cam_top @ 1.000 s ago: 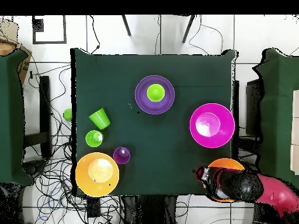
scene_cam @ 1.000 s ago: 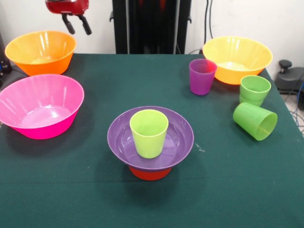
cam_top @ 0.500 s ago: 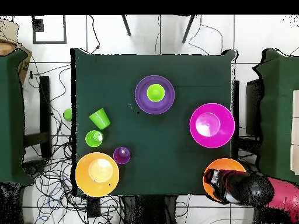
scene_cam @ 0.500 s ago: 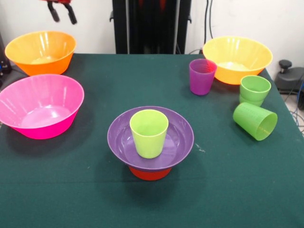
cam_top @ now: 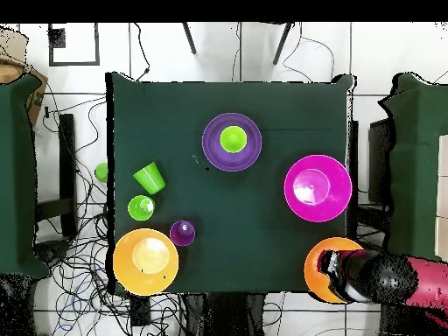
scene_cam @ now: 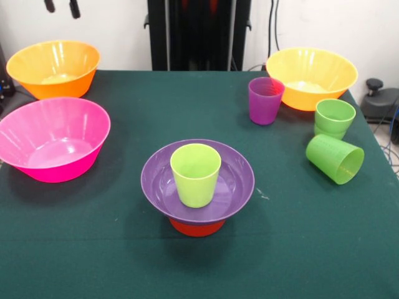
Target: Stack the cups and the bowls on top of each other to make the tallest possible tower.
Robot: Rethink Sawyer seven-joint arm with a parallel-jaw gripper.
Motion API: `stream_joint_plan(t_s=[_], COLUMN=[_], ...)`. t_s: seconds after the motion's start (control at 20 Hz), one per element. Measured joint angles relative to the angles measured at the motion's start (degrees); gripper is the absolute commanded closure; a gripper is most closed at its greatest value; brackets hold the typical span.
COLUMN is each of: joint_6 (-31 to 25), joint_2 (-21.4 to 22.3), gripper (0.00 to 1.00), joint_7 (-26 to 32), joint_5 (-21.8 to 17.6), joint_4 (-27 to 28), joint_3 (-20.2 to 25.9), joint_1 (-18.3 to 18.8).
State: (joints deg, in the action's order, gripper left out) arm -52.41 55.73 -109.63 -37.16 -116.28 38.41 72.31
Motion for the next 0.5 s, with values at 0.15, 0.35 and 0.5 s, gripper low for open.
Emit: stream_joint_plan(t_s=[0.15, 0.35, 0.5], joint_6=[1.34, 9.59, 18.28], joint_2=[-0.62, -3.48, -6.32], gripper=[0.00, 0.00, 0.00], joint_7=[0.00, 0.00, 0.00], joint_5=[-1.44, -5.01, -7.27], joint_4=[0.40, 0.69, 0.72], joint_3=[-0.21, -0.84, -1.88], joint_1=[-0.32, -0.17, 0.05])
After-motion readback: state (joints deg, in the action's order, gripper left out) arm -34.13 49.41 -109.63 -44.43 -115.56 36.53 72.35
